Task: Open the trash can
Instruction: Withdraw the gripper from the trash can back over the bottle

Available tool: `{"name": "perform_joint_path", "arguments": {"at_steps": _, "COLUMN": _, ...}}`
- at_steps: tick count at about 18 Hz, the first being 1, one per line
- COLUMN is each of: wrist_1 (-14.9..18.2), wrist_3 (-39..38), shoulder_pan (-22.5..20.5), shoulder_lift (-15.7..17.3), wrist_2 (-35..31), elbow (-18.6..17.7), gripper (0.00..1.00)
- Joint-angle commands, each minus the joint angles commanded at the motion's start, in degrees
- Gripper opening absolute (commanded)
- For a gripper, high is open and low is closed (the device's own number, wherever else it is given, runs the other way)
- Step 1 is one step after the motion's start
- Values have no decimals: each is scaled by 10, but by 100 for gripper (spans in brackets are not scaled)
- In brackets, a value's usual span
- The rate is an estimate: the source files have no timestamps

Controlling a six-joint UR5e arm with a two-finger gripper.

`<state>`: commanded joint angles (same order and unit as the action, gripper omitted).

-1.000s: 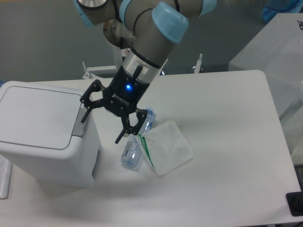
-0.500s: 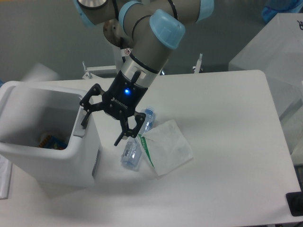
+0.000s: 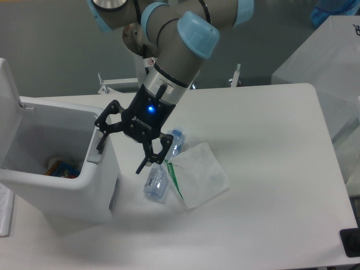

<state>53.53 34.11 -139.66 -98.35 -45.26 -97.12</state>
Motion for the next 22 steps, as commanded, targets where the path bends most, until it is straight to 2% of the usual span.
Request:
{"name": "perform_joint_path", "arguments": {"at_steps": 4, "wrist_1": 0, "wrist_3": -36, "shoulder_pan": -4, "shoulder_lift": 3, "wrist_2": 2, "elbow": 14, "gripper": 100}}
{"name": "perform_joint_path", "arguments": {"at_steps": 10, "wrist_1": 0, "wrist_3": -29, "shoulder_pan": -32, "shoulder_lift": -6, "wrist_2": -4, "elbow": 50, "gripper": 100}}
{"name": "perform_joint_path", "arguments": {"at_steps": 12, "wrist_1": -1, "wrist_3": -29, "shoulder_pan": -36, "shoulder_lift": -28, "wrist_2": -27, "elbow": 67, "gripper": 100}}
{"name": "perform_joint_path", "arguments": {"at_steps": 16, "wrist_1": -3, "wrist_3": -12, "shoulder_pan": -46, "shoulder_lift": -74, "wrist_2": -126, "elbow": 105, "gripper": 100}}
{"name": "perform_joint_path", "arguments": {"at_steps": 18, "wrist_1": -3, "wrist_3": 28, "shoulder_pan": -56, "shoulder_lift": -99, "wrist_2": -145, "elbow": 115, "gripper": 100}}
{"name": "perform_joint_path", "arguments": {"at_steps": 22, "wrist_1": -2, "wrist_3": 118, "shoulder_pan": -79, "shoulder_lift": -129, "wrist_2": -184, "elbow": 117, "gripper": 100}}
